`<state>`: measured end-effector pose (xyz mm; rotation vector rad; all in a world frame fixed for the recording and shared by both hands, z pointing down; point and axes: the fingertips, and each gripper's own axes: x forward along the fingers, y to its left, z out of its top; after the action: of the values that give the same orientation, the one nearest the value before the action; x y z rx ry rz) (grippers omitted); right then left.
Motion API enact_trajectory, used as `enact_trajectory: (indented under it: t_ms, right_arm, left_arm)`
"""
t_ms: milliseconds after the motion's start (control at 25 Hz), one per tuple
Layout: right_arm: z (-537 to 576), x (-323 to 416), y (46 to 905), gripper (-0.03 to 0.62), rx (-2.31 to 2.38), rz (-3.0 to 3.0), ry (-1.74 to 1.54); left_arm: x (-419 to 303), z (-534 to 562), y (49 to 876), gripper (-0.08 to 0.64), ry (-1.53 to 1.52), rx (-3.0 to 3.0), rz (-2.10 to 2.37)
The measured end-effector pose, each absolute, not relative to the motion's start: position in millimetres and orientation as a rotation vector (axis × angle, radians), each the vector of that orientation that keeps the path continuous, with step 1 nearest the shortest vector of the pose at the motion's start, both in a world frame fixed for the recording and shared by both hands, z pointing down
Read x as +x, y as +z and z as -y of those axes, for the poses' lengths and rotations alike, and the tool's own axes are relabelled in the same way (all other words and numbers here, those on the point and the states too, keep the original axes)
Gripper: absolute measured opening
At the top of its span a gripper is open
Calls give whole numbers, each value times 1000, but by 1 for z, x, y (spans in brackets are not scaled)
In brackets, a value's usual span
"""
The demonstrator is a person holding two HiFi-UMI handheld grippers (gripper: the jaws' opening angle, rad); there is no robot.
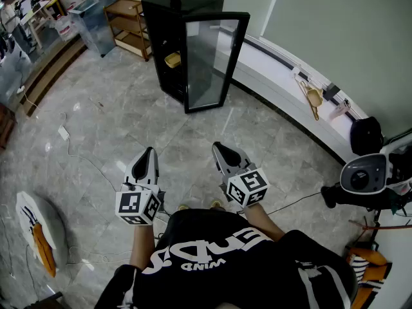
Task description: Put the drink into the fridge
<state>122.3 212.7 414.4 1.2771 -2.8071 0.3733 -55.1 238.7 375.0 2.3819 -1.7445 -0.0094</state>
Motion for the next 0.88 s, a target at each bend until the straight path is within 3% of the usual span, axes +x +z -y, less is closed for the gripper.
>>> enact_trajectory:
  t_ms: [880]
  right_arm:
    - [-218,84,420,25,1313,2803,374]
  left_arm:
    - [-96,-241,381,8,11,2426,1692]
